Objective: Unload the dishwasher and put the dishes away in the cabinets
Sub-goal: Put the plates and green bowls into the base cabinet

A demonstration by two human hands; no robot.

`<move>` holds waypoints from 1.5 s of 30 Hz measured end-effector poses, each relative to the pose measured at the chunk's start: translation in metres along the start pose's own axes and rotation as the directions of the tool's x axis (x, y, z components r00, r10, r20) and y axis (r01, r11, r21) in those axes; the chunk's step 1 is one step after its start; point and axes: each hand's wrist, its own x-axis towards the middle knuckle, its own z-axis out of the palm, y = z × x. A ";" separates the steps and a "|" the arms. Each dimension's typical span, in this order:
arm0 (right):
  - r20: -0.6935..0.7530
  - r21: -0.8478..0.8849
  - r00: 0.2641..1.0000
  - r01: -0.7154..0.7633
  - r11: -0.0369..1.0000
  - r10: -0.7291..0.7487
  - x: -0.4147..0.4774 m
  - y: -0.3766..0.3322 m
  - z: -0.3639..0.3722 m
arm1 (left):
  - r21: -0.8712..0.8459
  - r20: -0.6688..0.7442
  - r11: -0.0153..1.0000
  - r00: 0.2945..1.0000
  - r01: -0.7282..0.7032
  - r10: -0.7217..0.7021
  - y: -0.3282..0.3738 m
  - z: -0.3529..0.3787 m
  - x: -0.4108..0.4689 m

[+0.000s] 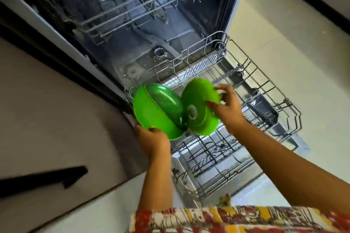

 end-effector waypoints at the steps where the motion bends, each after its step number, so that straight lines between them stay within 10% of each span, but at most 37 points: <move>1: -0.050 0.088 0.998 -0.032 0.996 0.037 -0.008 0.002 -0.009 | -0.149 0.045 0.988 0.998 0.043 -0.037 -0.014 0.002 -0.006; 3: -0.102 0.264 0.986 -0.098 0.960 0.129 -0.032 0.007 -0.024 | -0.454 0.253 0.848 0.952 0.273 -0.171 -0.035 -0.008 -0.026; 6: -0.096 0.287 0.982 -0.129 0.949 0.162 -0.076 0.015 -0.043 | -0.474 0.550 0.685 0.794 0.553 -0.259 -0.062 -0.041 -0.066; 16: 0.082 0.128 0.915 -0.404 0.906 0.396 -0.255 0.076 0.013 | -0.339 0.714 0.659 0.640 0.671 -0.284 -0.195 -0.214 -0.113; 29: 0.431 -0.036 0.834 -0.364 0.931 0.343 -0.358 0.064 0.251 | -0.591 0.694 0.303 0.662 0.748 -0.283 -0.312 -0.430 -0.049; 45: 0.141 0.456 0.970 -0.239 0.857 0.196 -0.223 -0.043 0.418 | -0.808 0.579 0.068 0.810 0.586 -0.094 -0.192 -0.441 0.095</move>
